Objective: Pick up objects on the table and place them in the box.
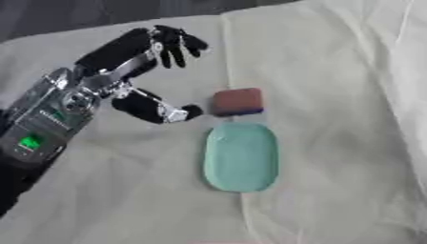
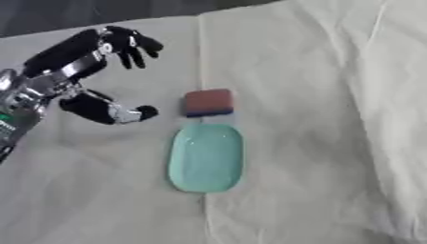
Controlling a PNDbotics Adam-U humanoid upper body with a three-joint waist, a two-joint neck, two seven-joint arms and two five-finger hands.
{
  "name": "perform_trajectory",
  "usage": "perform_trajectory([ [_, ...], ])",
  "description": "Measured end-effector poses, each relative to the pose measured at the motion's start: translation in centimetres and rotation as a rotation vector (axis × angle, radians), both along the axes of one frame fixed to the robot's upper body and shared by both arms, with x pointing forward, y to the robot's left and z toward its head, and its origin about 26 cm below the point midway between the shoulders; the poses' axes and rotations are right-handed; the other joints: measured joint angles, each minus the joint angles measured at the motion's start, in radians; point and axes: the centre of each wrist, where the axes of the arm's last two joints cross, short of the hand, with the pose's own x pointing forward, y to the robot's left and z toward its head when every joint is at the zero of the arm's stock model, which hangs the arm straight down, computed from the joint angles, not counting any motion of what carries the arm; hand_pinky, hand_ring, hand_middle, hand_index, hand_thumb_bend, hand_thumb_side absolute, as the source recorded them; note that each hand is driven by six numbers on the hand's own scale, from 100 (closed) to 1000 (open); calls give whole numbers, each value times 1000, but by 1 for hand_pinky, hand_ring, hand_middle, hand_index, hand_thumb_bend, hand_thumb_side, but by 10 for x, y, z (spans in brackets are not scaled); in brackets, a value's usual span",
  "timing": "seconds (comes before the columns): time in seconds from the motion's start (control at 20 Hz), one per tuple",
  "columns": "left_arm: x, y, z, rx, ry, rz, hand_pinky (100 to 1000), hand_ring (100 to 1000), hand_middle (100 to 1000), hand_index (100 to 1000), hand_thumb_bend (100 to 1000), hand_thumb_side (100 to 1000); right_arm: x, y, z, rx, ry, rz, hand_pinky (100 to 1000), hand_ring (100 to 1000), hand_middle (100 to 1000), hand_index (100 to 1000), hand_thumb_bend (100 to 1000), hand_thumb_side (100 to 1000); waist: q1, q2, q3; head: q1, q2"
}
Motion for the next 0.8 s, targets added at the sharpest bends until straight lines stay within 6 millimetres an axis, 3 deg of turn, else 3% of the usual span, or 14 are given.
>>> perform_trajectory([
  [0.55, 8, -23, 36, 124, -73, 38, 470, 592, 660, 853, 553, 232, -3, 1, -1, 11, 1, -3, 398, 608, 855, 860, 100, 475, 1, -6, 6, -7, 17],
  [0.8, 13, -33, 43, 115, -122, 40, 394, 562, 609, 790, 607, 181, -3, 2, 0, 12, -2, -1, 398, 608, 855, 860, 100, 475, 1, -8, 4, -7, 17],
])
